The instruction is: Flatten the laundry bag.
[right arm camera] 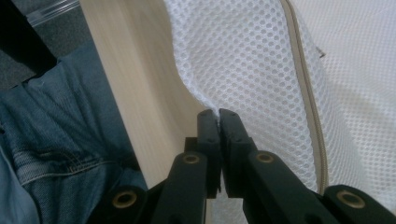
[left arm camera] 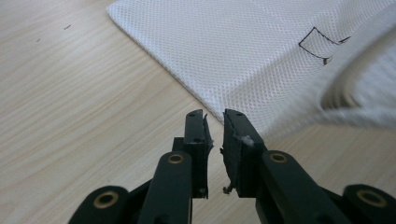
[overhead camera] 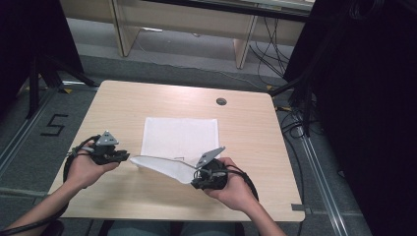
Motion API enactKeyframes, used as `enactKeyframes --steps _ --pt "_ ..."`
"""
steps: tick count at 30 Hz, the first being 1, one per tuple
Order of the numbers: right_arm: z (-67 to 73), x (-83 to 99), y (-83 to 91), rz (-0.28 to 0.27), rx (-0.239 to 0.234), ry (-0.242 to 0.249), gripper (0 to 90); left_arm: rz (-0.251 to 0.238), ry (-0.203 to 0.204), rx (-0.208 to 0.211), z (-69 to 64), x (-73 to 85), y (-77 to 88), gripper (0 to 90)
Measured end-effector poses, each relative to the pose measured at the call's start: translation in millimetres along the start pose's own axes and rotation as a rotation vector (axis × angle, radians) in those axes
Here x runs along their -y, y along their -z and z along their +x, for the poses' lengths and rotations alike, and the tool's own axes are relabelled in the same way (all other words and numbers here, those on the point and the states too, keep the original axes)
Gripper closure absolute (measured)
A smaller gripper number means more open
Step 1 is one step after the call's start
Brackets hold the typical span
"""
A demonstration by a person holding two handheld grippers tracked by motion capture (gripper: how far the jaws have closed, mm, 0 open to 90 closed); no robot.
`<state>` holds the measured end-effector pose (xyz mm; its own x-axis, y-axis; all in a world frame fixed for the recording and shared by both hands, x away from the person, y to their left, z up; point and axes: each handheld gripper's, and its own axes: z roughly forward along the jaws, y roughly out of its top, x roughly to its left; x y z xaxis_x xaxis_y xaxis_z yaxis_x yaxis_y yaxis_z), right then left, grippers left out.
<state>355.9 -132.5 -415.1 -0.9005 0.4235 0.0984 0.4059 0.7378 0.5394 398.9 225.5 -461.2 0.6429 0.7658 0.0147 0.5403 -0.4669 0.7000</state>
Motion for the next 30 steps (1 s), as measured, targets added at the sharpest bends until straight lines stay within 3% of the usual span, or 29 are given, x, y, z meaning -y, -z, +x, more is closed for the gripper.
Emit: enactKeyframes --steps 6,8,10,12,14,18,19,22,24,26,27,30 --pt "1.5 12.1 -8.5 0.025 -0.027 -0.017 88.7 0.000 0.000 -0.003 -0.7 -1.3 -1.5 77.3" --pt "3.4 14.5 -9.3 0.041 -0.038 -0.048 88.7 0.005 -0.023 -0.003 -2.1 -2.9 -1.8 76.3" --pt "2.9 15.5 -10.6 0.038 -0.031 -0.041 88.6 -0.002 -0.011 -0.002 -4.3 -2.9 -3.2 75.8" --pt "2.9 17.8 -13.8 0.042 -0.045 -0.044 88.5 0.002 -0.035 -0.003 -6.0 -3.7 -3.7 73.9" --pt "4.5 21.0 -18.9 0.066 -0.056 -0.058 88.4 -0.006 -0.058 0.008 -11.5 -5.2 -6.0 71.7" --pt "6.2 22.7 -25.4 0.087 -0.064 -0.068 88.2 -0.012 -0.063 0.026 -18.6 -7.3 -8.9 67.4" --pt "5.2 22.6 -29.2 0.089 -0.060 -0.055 88.2 -0.020 -0.085 0.035 -22.8 -9.6 -10.9 66.1" --pt "6.2 21.5 -32.0 0.100 -0.062 -0.057 88.1 -0.030 -0.080 0.046 -28.7 -11.4 -14.1 64.3" --pt "10.2 18.9 -39.3 0.109 -0.087 -0.060 87.9 -0.045 -0.092 0.055 -34.8 -13.2 -18.5 60.7" --pt "11.7 18.2 -40.5 0.119 -0.083 -0.068 87.8 -0.034 -0.107 0.075 -37.4 -13.7 -19.4 59.9" --pt "14.5 16.6 -45.8 0.124 -0.090 -0.054 87.3 -0.042 -0.098 0.085 -41.1 -13.5 -22.0 57.8" --pt "16.4 16.2 -51.5 0.122 -0.116 -0.029 86.5 -0.026 -0.137 0.108 -51.1 -13.1 -27.3 56.2"
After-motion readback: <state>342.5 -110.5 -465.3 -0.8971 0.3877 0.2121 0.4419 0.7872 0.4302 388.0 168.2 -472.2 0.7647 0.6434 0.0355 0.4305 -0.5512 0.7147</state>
